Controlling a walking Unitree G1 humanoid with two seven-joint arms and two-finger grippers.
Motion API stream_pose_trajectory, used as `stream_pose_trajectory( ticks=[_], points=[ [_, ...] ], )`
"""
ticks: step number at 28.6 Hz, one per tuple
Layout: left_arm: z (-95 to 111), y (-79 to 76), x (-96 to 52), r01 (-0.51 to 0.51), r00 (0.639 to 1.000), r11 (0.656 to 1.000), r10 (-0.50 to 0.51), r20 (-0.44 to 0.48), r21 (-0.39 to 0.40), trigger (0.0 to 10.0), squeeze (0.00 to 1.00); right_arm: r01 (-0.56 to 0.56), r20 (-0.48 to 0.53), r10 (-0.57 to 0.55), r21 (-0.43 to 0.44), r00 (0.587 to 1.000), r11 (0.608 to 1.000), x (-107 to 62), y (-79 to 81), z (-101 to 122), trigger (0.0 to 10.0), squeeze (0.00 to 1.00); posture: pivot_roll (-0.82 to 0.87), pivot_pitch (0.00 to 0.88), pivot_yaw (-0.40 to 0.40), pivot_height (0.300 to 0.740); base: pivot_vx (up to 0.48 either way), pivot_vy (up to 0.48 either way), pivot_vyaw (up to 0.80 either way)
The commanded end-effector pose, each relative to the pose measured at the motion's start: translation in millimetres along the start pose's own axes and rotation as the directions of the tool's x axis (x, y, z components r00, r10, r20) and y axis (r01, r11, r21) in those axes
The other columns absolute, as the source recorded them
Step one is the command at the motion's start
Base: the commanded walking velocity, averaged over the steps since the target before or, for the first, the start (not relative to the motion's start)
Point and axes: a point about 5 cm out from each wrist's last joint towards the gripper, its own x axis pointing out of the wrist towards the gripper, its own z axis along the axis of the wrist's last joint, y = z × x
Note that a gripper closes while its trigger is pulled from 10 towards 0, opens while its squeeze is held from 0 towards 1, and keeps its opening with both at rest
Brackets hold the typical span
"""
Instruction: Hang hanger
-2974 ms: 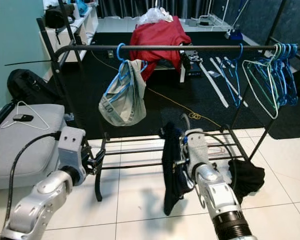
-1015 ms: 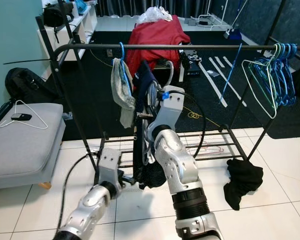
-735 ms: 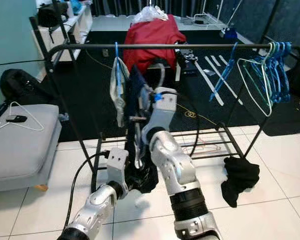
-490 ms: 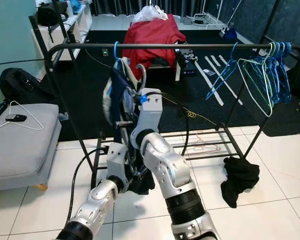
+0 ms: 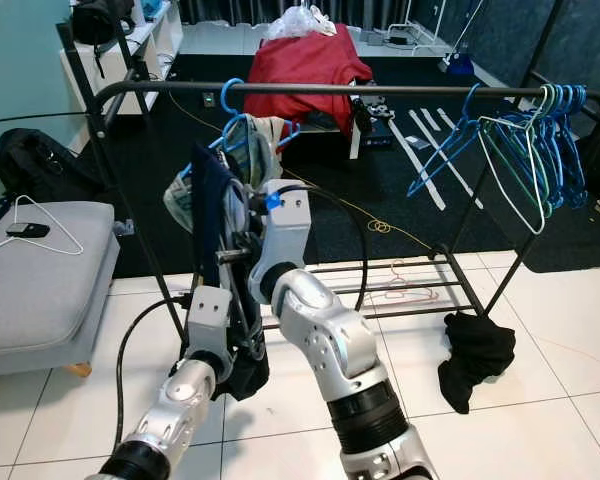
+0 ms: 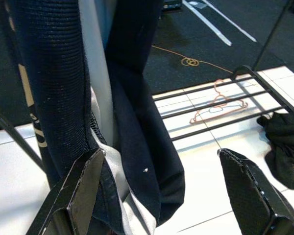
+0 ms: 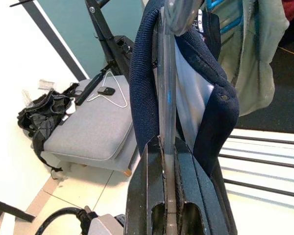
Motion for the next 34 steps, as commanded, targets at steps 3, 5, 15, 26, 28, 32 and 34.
stream_pose_trajectory(
  ticks=[3,5,15,26,28,32,34],
  points=[
    [-8.0,13.3,-8.3,0.013,1.000,0.999,-0.013,-0.010,0.046,10.0,0.00,-0.087,0.042,0.084,0.089,0.996,0.992,-1.1,27.3,0.8,10.0,0.00,-0.01,0.153,-0.026,0.740,0.000,0.000,0.00],
    [-7.4,18.1,-11.2,0.021,1.000,0.998,-0.021,-0.003,0.052,10.0,0.00,-0.088,0.040,0.086,0.079,0.996,0.993,-1.6,26.3,0.7,10.0,0.00,-0.01,0.152,-0.025,0.740,0.000,0.000,0.00],
    [-2.7,24.7,-23.9,0.104,0.994,0.994,-0.105,0.024,0.044,10.0,0.00,-0.097,0.034,0.096,0.053,0.995,0.994,-2.8,24.3,-0.9,10.0,0.00,-0.01,0.150,-0.024,0.740,0.000,0.000,0.00],
    [-5.3,31.4,-14.4,-0.008,1.000,1.000,0.008,0.021,-0.023,10.0,0.00,-0.134,0.014,0.134,0.044,0.991,0.990,0.1,16.7,-3.2,10.0,0.00,-0.01,0.139,-0.038,0.740,0.000,0.000,0.00],
    [-5.7,36.5,-13.3,-0.053,0.999,0.999,0.053,0.010,0.012,10.0,0.00,-0.152,0.014,0.152,0.045,0.988,0.987,-0.7,20.0,-2.2,10.0,0.00,-0.01,0.139,-0.038,0.740,0.000,0.000,0.00],
    [0.7,48.7,-15.0,-0.114,0.993,0.993,0.113,0.034,0.015,10.0,0.00,-0.161,0.012,0.161,0.041,0.987,0.986,-1.1,21.1,-2.1,10.0,0.00,-0.01,0.136,-0.032,0.740,0.000,0.000,0.00],
    [1.9,53.2,-18.1,-0.114,0.992,0.993,0.114,0.048,0.005,10.0,0.00,-0.159,0.011,0.158,0.041,0.987,0.986,-1.7,20.0,-2.5,10.0,0.00,-0.01,0.137,-0.031,0.740,0.000,0.000,0.00]
  ],
)
